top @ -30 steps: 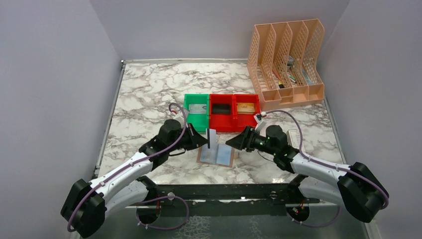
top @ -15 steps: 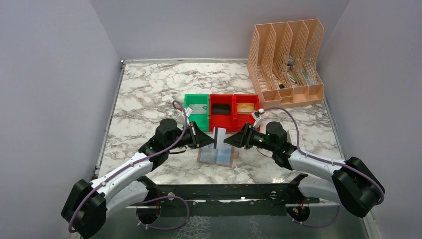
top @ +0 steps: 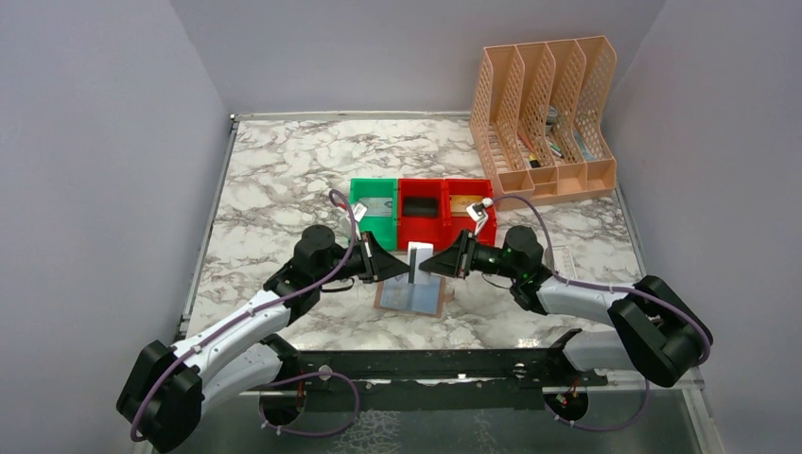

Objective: Take the credit cards out of the card holder

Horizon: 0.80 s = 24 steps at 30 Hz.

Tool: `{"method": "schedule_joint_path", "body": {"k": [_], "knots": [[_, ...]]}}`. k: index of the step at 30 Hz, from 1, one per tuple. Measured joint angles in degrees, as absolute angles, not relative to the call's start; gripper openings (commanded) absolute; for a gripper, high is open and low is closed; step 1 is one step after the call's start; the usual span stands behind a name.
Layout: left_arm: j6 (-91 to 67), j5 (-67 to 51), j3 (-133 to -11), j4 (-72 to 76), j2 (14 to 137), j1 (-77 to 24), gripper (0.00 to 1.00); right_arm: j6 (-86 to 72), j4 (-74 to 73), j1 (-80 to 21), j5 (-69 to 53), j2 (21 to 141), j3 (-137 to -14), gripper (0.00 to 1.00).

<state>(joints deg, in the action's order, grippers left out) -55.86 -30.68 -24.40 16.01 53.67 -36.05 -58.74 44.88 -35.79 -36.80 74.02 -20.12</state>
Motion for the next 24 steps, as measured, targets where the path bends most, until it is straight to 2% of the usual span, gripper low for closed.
{"method": "schedule_joint_path", "body": {"k": [2, 7, 12, 15, 19, 21, 24], "knots": [[-55.9, -30.7, -24.1, 16.2, 53.7, -36.1, 0.0, -60.1, 47.8, -35.4, -37.8, 74.7, -19.7, 0.1], [-56.1, -30.7, -23.9, 16.3, 53.6, -36.0, 0.0, -62.7, 52.4, -34.7, -40.1, 75.5, -19.1, 0.02], [-56.2, -30.8, -23.9, 16.9, 53.4, -36.0, 0.0, -63.7, 54.5, -34.6, -41.3, 75.5, -19.1, 0.01], [-56.2, -30.7, -23.9, 17.2, 53.3, -36.0, 0.21, -63.9, 54.9, -34.5, -41.5, 75.5, -19.1, 0.01], [-55.3, -29.8, -23.9, 15.1, 52.9, -36.0, 0.62, -63.7, 55.0, -34.5, -41.4, 75.4, -19.1, 0.01], [-54.2, -28.1, -23.9, 12.3, 51.9, -36.0, 0.79, -63.2, 54.3, -34.5, -41.4, 75.0, -19.1, 0.01], [-52.5, -25.0, -24.1, 7.4, 49.3, -36.0, 0.89, -61.7, 52.0, -34.5, -41.0, 73.6, -19.1, 0.01]]}}
